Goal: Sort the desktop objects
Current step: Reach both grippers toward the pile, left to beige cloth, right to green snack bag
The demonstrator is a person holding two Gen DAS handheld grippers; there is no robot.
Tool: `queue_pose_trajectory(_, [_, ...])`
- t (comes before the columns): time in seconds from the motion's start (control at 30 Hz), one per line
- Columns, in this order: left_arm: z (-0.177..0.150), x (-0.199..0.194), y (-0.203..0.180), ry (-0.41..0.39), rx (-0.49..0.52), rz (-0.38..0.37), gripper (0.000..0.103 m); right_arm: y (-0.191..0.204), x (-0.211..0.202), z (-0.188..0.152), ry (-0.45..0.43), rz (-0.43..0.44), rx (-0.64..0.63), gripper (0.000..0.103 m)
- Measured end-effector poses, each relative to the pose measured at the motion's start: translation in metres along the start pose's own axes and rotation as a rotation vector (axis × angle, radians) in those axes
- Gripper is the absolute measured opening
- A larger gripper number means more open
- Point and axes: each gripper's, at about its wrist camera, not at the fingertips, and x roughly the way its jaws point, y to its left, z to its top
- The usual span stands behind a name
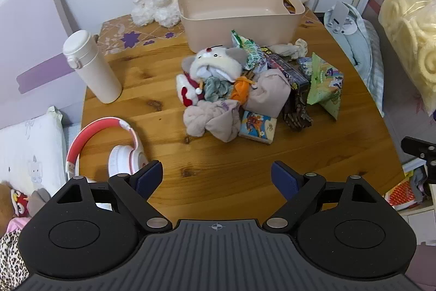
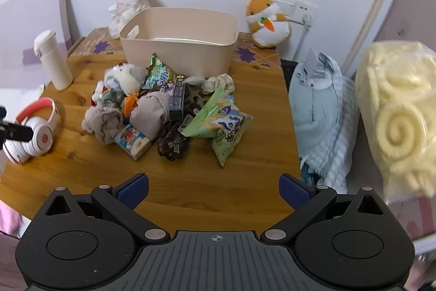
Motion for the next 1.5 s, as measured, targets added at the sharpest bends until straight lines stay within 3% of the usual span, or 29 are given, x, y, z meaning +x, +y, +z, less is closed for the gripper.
queue_pose_trajectory(0.47, [0.030,0.051,0.000,0.077,-0.081,0.042,0.088,-0.009,0.053,0.035,0.075,0.012,-0.115,0.103])
queue_pose_trajectory(0.7, [0.040,0.087,0.014,0.145,-0.177,0.044,0.088,-0.007,0.076,0.051,0.048,0.040,-0.226,0.103])
queue_pose_trajectory(0.9, [0.048,0.116,0.024,0.149,-0.242,0.064,0.088,-0.008,0.102,0.064,0.022,0.071,-0.289,0.103])
queue_pose_trajectory(1.3, [0.073,0.173,0.028,0.165,-0.208,0.096,0.088,-0.012,0.178,0.064,0.030,0.071,-0.512,0.103])
queue_pose_trajectory(1.5, [0.079,0.194,0.028,0.171,-0.226,0.107,0.088,-0.008,0.209,0.065,0.039,0.078,-0.563,0.102])
